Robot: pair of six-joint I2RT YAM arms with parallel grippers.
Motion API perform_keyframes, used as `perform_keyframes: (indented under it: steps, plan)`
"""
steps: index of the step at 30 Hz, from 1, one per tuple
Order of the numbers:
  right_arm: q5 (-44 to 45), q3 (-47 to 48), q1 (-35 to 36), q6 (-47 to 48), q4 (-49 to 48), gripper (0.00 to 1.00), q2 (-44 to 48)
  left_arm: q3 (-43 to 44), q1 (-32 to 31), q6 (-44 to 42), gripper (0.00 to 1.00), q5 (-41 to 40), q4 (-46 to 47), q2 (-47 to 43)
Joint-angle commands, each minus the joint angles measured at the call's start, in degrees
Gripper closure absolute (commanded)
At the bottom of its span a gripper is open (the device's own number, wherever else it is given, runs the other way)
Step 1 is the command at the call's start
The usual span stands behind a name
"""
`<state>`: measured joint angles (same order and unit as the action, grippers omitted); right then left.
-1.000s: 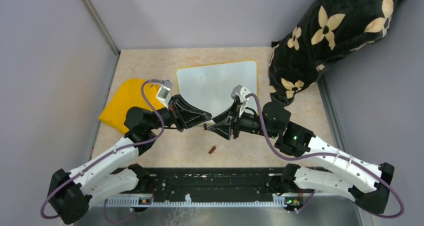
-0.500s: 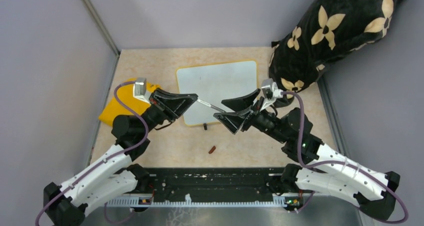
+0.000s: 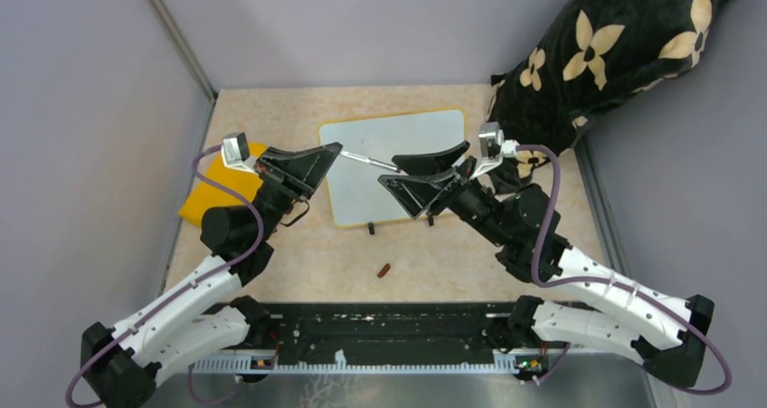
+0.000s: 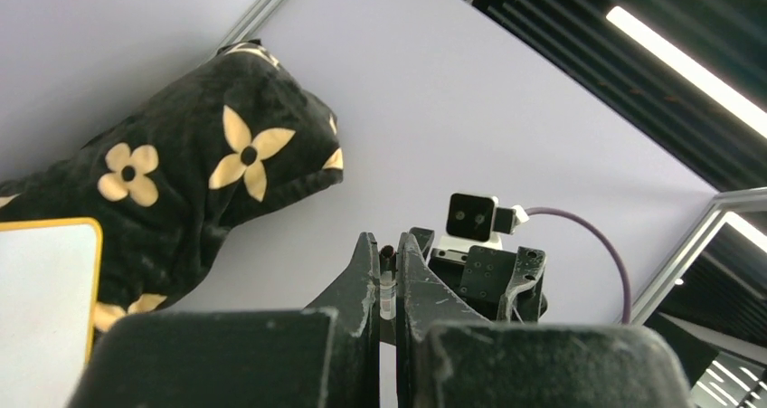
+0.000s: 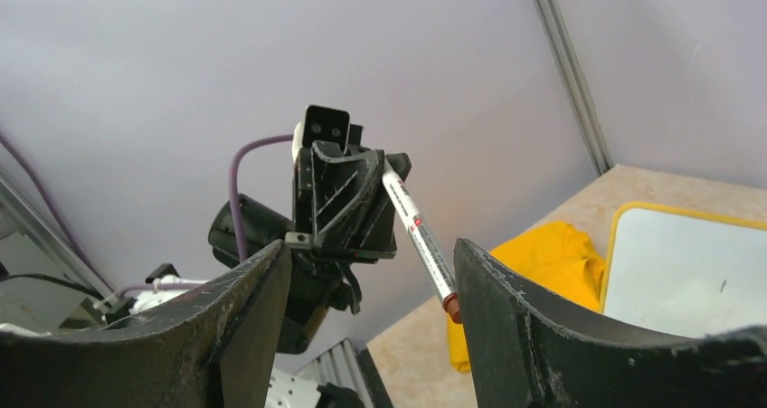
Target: Write a sentence on the whiteboard
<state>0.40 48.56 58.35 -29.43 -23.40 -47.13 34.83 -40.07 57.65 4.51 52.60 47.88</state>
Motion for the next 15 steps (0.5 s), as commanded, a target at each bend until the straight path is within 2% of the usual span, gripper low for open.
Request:
perform_keyframes:
  steps: [1, 9, 15]
  plan:
    - [-0.2, 4.0, -0.1, -2.3, -4.4, 0.35, -1.9, 2.3, 0.2, 3.8, 1.0, -1.7, 5.9, 0.4]
    - [0.6, 3.8, -0.1, 0.0, -2.9, 0.34, -0.2, 1.8, 0.2, 0.1, 1.0, -5.5, 2.3, -2.8]
    - [4.7, -1.4, -0.1, 0.8, -4.8, 0.33, 2.6, 2.2, 0.2, -1.9, 1.0, -7.6, 1.9, -3.7]
